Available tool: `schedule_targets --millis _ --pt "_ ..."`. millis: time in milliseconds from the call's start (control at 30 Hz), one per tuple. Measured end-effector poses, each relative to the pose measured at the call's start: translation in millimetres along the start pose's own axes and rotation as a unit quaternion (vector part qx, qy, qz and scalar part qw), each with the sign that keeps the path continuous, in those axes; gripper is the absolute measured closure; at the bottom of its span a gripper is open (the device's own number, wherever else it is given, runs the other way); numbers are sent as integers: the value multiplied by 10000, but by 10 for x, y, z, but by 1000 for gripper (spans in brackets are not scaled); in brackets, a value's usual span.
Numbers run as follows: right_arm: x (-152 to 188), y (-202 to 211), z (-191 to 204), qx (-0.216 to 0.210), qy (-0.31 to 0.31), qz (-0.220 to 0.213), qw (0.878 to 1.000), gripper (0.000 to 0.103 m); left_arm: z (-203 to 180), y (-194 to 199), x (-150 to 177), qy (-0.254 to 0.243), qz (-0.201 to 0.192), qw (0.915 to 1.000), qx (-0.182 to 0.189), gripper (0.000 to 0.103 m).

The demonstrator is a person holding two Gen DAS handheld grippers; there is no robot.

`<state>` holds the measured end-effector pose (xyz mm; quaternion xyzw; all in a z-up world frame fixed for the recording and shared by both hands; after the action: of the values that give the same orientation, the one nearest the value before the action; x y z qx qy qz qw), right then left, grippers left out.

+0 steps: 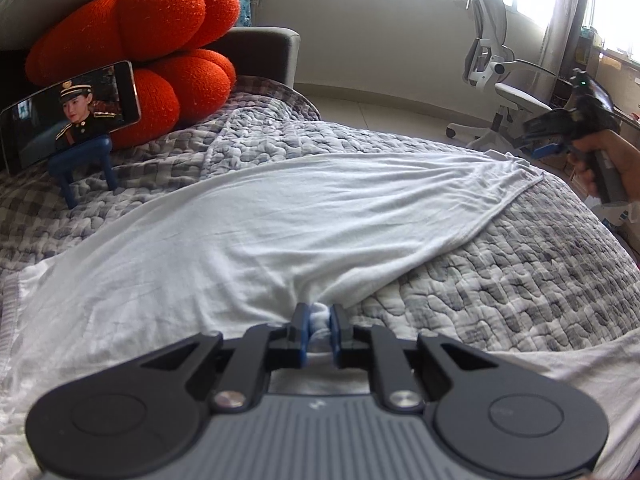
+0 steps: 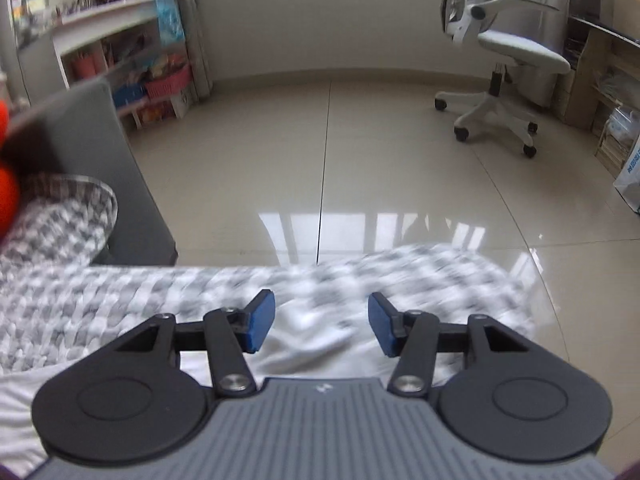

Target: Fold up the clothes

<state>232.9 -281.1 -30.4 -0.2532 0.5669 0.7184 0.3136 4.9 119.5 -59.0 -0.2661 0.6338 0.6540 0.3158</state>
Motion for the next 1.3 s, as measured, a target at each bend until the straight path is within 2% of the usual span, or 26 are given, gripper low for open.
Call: schedule_targets --millis 200,400,467,500,700,833,900,933,1000,1067,1200,1300 --pt "13 -177 136 -352 647 469 9962 49 -31 10 1 -189 -95 9997 -84 90" --pt "105 -391 265 -588 1368 933 9844 78 -33 9 0 -235 -101 9996 -106 90" --pt "115 -423 282 -650 1446 918 9831 100 -40 12 4 -279 -123 9995 -117 90" --pt "98 -420 279 -607 1486 869 9832 101 -42 13 3 -298 -135 9994 -123 90" --pt "-2 -406 85 -57 1382 472 9893 101 -64 32 11 -355 -241 9988 -213 90" --pt "79 -483 109 134 1666 525 9845 100 -71 39 17 -366 -316 9985 -257 90" --pt "38 -411 64 -44 1337 426 9901 97 -64 34 12 -319 -307 9987 -254 90" --pt "4 -337 5 -107 1050 302 9940 90 -63 32 11 -303 -302 9988 -253 90" --pt "-47 -178 -125 -234 490 67 9985 85 -62 29 10 -271 -293 9989 -251 90" --pt "-27 -37 -238 -364 126 -28 9993 85 -65 29 13 -284 -307 9988 -250 90" --pt "146 178 -405 -500 -177 34 9986 85 -63 29 10 -271 -293 9989 -229 90" --pt "273 267 -372 -778 -380 38 9962 85 -63 29 4 -267 -267 9990 -237 90"
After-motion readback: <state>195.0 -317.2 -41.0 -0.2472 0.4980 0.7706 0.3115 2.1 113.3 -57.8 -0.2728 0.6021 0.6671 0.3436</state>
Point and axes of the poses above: each gripper's, at about its wrist camera, not at the fingertips, and y roughly against the way its jaws point, z to its left, x to its underside, the point moved 10 cm from there along -y, roughly the way its jaws point, and after that the axes turned 13 degrees about -x, right-handed, at the moved point
